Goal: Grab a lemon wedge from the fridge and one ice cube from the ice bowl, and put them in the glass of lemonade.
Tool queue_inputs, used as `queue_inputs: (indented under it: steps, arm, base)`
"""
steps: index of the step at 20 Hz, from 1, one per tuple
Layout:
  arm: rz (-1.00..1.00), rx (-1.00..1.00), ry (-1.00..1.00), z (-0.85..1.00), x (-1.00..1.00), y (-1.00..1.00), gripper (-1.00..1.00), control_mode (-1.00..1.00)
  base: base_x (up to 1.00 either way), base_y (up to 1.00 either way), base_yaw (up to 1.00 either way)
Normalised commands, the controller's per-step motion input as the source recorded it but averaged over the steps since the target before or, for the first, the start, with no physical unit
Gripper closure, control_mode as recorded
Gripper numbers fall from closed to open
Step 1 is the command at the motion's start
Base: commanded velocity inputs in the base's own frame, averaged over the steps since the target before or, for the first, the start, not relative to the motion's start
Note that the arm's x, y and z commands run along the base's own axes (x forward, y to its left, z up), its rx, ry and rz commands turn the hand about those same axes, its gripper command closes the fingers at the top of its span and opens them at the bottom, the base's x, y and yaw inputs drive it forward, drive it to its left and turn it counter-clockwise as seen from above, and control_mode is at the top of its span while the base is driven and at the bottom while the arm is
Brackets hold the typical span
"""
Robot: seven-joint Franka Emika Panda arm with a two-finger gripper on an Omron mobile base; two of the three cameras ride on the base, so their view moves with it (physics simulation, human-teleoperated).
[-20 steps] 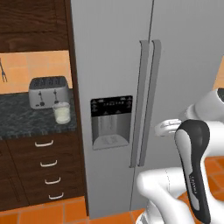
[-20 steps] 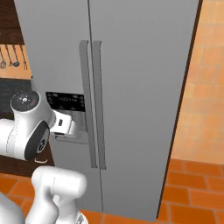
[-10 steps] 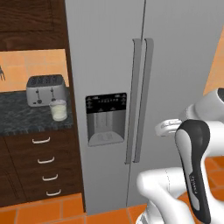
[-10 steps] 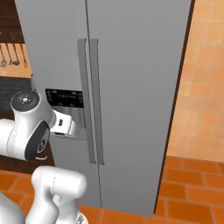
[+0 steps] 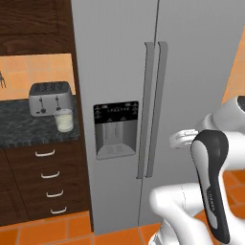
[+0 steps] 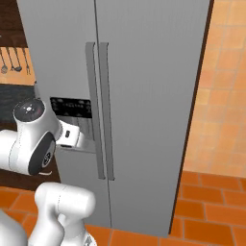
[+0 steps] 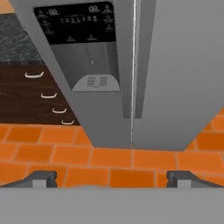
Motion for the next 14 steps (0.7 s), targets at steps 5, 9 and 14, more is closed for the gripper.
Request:
queue_inputs:
  steps: [5,9,14]
  arm:
    - [0.0,0.0,0.0,0.0,0.3,-0.09,-1.0,-1.0]
    - [0.0,0.0,-0.05,-0.02,0.39,-0.25,-1.0,-1.0]
    - [0.0,0.0,-0.08,0.0,0.46,-0.22,-1.0,-1.0]
  base:
    - [0.0,0.0,0.0]
    - [0.0,0.0,0.0]
    - [0.0,0.0,0.0]
